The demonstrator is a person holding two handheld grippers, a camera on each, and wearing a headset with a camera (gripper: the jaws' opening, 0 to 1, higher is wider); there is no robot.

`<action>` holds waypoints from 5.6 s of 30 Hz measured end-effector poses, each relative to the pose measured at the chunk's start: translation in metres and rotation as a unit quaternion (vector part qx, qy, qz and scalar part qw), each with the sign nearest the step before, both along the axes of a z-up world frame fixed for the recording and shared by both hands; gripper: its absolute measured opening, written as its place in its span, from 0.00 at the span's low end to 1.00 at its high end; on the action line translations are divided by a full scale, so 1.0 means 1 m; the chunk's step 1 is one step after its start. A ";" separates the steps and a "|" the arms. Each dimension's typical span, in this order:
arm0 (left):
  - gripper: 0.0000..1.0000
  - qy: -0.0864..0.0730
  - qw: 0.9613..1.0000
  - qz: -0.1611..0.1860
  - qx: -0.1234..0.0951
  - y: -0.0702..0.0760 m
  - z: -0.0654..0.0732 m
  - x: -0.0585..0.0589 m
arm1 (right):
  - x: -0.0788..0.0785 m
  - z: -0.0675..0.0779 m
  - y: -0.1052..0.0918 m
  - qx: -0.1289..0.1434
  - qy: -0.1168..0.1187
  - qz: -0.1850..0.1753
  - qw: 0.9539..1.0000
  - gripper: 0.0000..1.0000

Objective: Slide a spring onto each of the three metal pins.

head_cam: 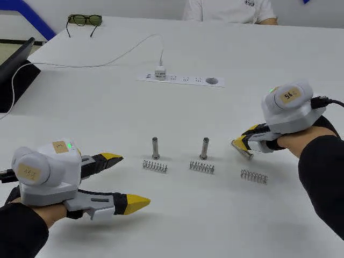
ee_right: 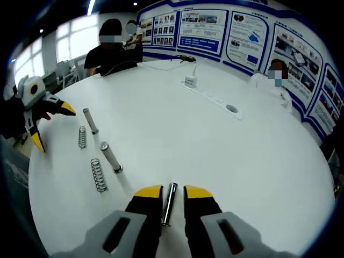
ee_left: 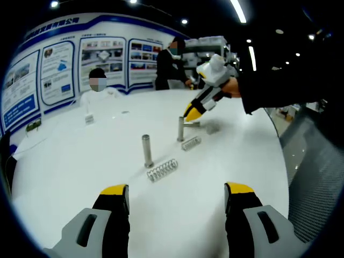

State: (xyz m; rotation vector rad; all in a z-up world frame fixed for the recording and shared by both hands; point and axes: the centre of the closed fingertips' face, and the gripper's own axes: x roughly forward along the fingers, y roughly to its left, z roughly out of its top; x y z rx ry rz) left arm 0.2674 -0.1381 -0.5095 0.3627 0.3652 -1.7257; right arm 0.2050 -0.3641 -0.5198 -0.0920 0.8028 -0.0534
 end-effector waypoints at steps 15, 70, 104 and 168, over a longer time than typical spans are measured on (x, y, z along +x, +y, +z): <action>0.73 0.005 1.000 0.002 0.002 0.001 -0.005 0.001 | 0.005 -0.017 -0.001 0.014 0.038 -0.014 0.999 0.12; 0.71 -0.003 1.000 -0.003 -0.009 -0.002 0.009 -0.003 | -0.033 0.025 0.006 0.004 0.001 -0.038 0.999 0.09; 0.71 -0.008 1.000 -0.007 -0.006 -0.003 0.012 -0.003 | -0.049 0.028 0.013 0.019 -0.002 -0.053 0.998 0.09; 0.71 -0.008 1.000 -0.014 -0.002 -0.004 0.010 -0.010 | -0.057 -0.002 0.061 -0.007 0.080 0.134 0.988 0.14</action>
